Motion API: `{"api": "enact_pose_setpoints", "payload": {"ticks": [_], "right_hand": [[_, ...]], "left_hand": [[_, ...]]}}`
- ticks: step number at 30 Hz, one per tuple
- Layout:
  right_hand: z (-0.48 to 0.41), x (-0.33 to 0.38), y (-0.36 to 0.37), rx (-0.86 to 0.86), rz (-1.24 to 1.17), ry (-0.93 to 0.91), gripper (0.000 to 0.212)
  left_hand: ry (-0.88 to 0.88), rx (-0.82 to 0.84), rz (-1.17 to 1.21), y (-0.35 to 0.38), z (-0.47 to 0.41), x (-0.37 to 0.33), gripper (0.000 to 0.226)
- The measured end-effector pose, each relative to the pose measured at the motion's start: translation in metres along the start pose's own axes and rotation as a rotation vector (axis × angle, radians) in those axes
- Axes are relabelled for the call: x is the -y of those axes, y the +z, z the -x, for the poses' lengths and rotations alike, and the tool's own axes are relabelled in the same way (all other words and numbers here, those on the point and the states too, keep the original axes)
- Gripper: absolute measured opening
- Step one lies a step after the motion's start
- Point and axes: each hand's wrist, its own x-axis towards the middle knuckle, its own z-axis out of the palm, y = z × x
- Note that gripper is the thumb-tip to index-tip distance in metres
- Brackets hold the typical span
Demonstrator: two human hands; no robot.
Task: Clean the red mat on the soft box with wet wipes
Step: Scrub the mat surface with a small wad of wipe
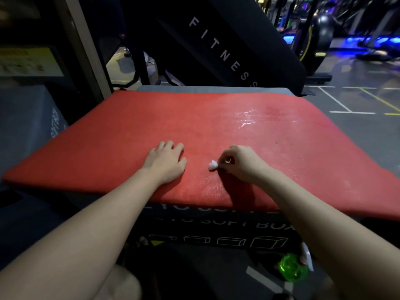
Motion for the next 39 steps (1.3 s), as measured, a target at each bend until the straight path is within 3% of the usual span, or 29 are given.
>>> {"api": "enact_pose_setpoints", "payload": {"ticks": [3,5,11,14,16,21,23,26,29,32,37,39], "right_hand": [[0.013,0.007,-0.017,0.305,-0.092,-0.011,0.028],[0.014,0.004,-0.021,0.403,-0.146,-0.020,0.025],[-0.041,-0.030,0.003,-0.036,0.024,0.021,0.009],[-0.059,-0.043,0.008,-0.129,-0.010,0.107,0.010],[-0.056,-0.041,-0.001,-0.069,-0.026,0.095,0.012],[-0.032,-0.029,-0.029,0.336,-0.184,-0.008,0.031],[-0.037,-0.034,-0.025,0.286,-0.150,-0.025,0.033],[-0.063,-0.049,-0.010,0.048,-0.047,-0.019,0.008],[-0.088,-0.065,-0.003,-0.088,0.030,0.062,0.008],[-0.092,-0.070,-0.013,-0.021,0.038,0.008,0.009],[-0.078,-0.072,-0.033,0.292,-0.096,-0.101,0.009],[-0.088,-0.075,-0.029,0.242,-0.091,-0.096,0.010]], "left_hand": [[-0.030,-0.028,-0.032,-0.005,-0.013,-0.010,0.032],[-0.035,-0.046,-0.044,-0.006,-0.022,-0.016,0.031],[-0.075,-0.060,-0.038,-0.003,-0.046,-0.023,0.033],[-0.087,-0.053,-0.011,-0.003,-0.055,-0.026,0.034],[-0.082,-0.057,0.011,-0.003,-0.062,-0.029,0.033],[-0.034,-0.087,0.028,0.002,-0.088,-0.029,0.042],[-0.020,-0.105,0.037,0.006,-0.098,-0.024,0.050],[-0.003,-0.094,0.057,0.014,-0.109,-0.016,0.058],[0.024,-0.056,0.122,0.024,-0.115,-0.011,0.061],[0.070,-0.081,0.170,0.030,-0.118,-0.009,0.060],[0.098,-0.090,0.157,0.035,-0.120,-0.008,0.059],[0.088,-0.071,0.146,0.036,-0.121,-0.008,0.060]]}}
